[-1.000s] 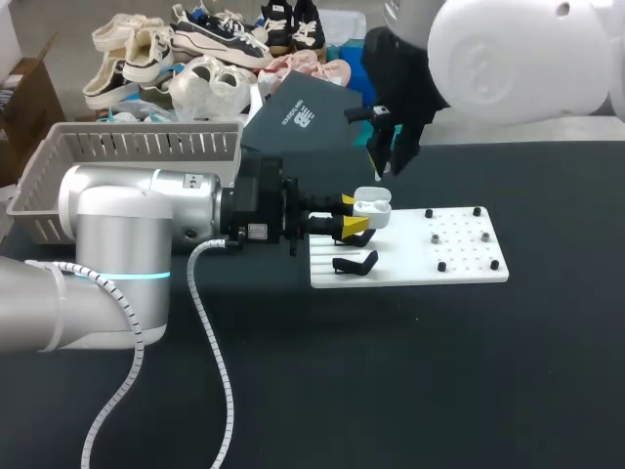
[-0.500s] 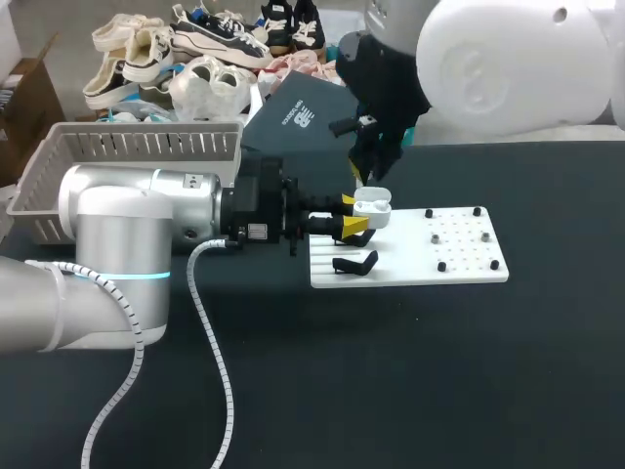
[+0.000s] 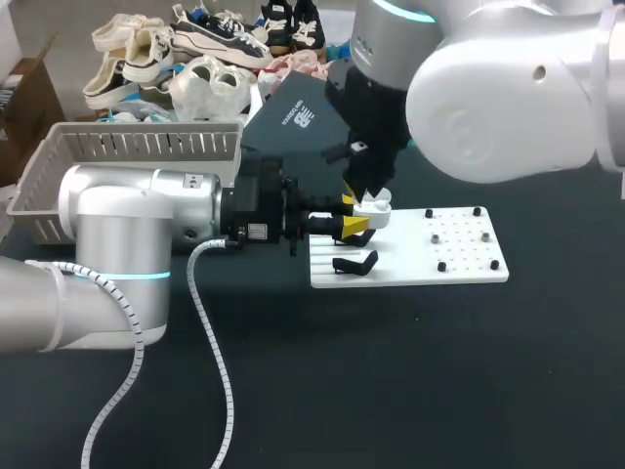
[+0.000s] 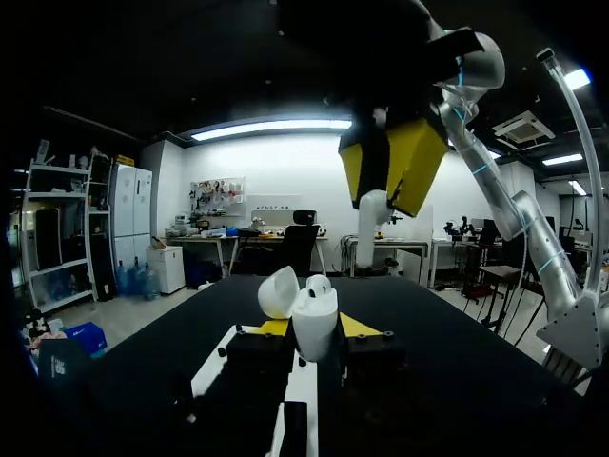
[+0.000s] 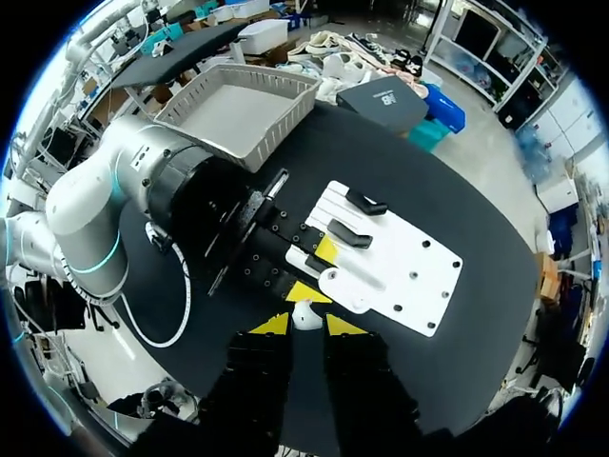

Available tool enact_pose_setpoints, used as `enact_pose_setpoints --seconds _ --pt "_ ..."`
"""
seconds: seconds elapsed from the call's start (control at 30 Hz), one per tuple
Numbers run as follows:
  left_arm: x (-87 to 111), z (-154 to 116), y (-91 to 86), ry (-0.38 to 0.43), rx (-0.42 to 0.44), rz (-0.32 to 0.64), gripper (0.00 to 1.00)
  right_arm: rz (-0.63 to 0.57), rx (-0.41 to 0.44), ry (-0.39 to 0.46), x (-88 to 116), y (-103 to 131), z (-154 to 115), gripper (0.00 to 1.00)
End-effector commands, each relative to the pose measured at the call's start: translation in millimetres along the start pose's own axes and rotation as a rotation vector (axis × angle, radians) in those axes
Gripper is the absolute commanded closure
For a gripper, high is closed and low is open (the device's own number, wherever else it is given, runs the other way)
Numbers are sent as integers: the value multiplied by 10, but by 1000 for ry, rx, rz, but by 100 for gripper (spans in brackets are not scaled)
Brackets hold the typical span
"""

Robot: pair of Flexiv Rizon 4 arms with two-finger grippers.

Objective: Pick up each earbud case from the left stands, insert the matching earbuds, close the lid, and place the case in the box.

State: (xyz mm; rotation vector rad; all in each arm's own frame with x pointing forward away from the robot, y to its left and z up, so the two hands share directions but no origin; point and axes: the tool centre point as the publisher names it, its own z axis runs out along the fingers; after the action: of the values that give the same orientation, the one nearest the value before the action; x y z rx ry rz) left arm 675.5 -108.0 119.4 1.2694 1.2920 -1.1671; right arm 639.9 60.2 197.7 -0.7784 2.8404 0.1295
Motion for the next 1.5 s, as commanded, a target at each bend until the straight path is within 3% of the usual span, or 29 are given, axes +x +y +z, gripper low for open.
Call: enact_pose_setpoints --seconds 0.03,0.5,1.5 --pt "7 6 0 -2 -2 1 100 21 -3 -5 -58 -8 42 100" --pt "7 6 0 -2 -2 1 100 72 -23 -22 -110 -161 168 100" --pt "7 6 0 -2 -2 1 100 83 -43 -36 -69 -218 295 100"
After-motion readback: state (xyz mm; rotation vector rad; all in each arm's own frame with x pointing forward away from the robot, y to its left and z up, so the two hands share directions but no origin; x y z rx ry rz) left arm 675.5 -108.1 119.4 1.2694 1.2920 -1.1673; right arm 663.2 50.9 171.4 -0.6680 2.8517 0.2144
